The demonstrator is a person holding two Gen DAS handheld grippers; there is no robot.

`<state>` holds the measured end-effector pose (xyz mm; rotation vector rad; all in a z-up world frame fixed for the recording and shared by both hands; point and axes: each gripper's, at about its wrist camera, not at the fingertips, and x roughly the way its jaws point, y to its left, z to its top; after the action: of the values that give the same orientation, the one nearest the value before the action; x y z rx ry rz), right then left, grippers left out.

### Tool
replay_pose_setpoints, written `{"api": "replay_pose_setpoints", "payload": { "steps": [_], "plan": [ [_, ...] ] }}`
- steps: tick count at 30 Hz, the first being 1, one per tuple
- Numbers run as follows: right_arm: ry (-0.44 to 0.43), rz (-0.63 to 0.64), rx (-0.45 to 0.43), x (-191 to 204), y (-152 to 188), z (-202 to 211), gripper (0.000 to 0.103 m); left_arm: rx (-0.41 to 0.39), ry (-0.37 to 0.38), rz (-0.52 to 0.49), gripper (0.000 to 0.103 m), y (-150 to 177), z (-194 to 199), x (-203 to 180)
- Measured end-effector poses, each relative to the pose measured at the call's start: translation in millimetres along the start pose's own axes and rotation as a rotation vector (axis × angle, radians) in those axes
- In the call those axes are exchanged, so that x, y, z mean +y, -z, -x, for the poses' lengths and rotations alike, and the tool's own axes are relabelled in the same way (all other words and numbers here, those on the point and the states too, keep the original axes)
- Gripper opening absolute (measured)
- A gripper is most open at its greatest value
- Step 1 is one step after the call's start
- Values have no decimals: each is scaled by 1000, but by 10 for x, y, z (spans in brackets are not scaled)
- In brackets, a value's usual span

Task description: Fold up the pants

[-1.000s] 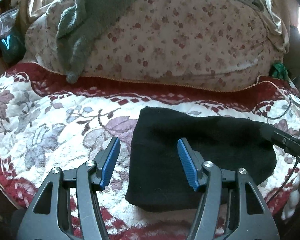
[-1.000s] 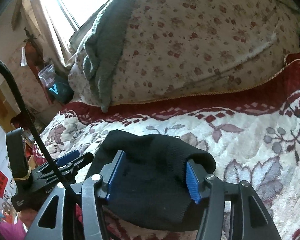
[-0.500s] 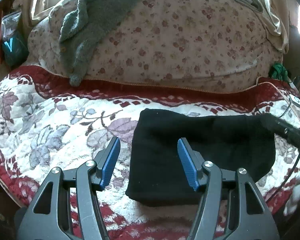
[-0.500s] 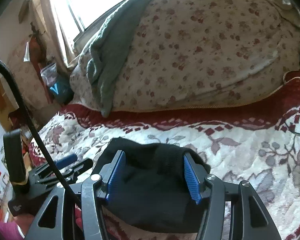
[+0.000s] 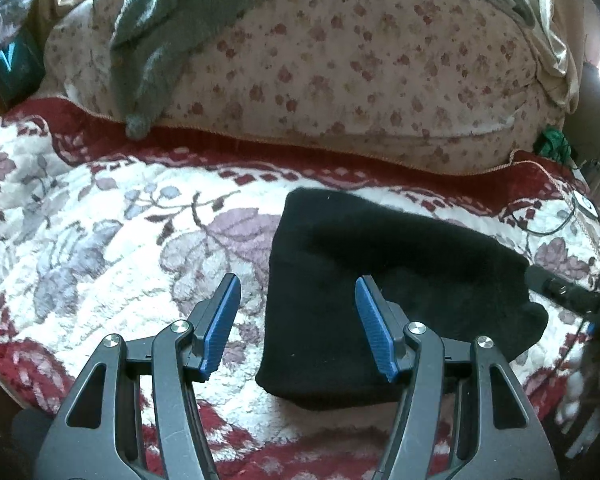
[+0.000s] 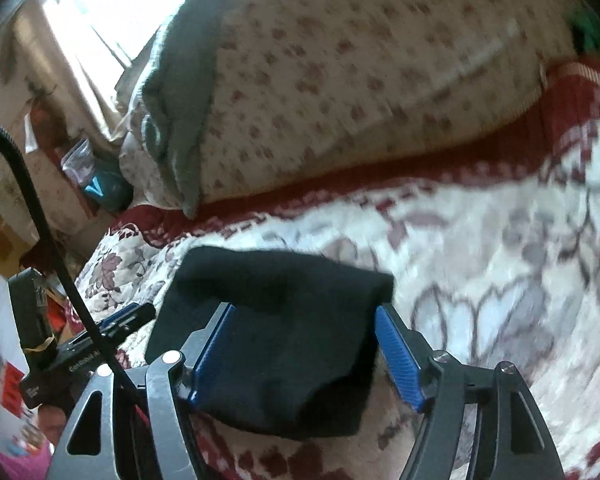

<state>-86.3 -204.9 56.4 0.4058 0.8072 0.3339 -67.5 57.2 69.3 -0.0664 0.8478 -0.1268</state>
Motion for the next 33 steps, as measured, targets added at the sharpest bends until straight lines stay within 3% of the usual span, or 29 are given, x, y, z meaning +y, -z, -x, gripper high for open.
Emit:
{"api": "replay_pose_setpoints", "payload": {
  "steps": [11,13,15,18,20,24,27,28,31,33],
  "plan": [
    [-203,-179,120,-389,177,-491,75,88,116,35,60,26,-391,121],
    [-207,-151,119,-354,169,-561,79,87,132,33,69,15,-436,126],
    [-221,-123,125,-306,153,-604,89,78,141,39,75,10,-487,140],
    [-216,-84,139,-246,145,-669,91,85,172,70,79,-2,-581,169],
    [-197,-51,133,-203,160,-678,86,87,201,97,80,4,-636,185],
    [-170,-31,83,-209,219,-634,66,93,244,144,81,48,-716,208],
    [-167,-32,64,-186,238,-568,55,93,284,122,54,53,-692,162],
    [-163,-29,59,-171,232,-545,53,82,266,103,46,45,-643,122],
    [-158,-8,46,-97,200,-460,48,75,252,74,32,17,-547,66],
    [-163,0,34,-34,167,-406,45,80,264,99,29,-14,-487,105]
  ]
}}
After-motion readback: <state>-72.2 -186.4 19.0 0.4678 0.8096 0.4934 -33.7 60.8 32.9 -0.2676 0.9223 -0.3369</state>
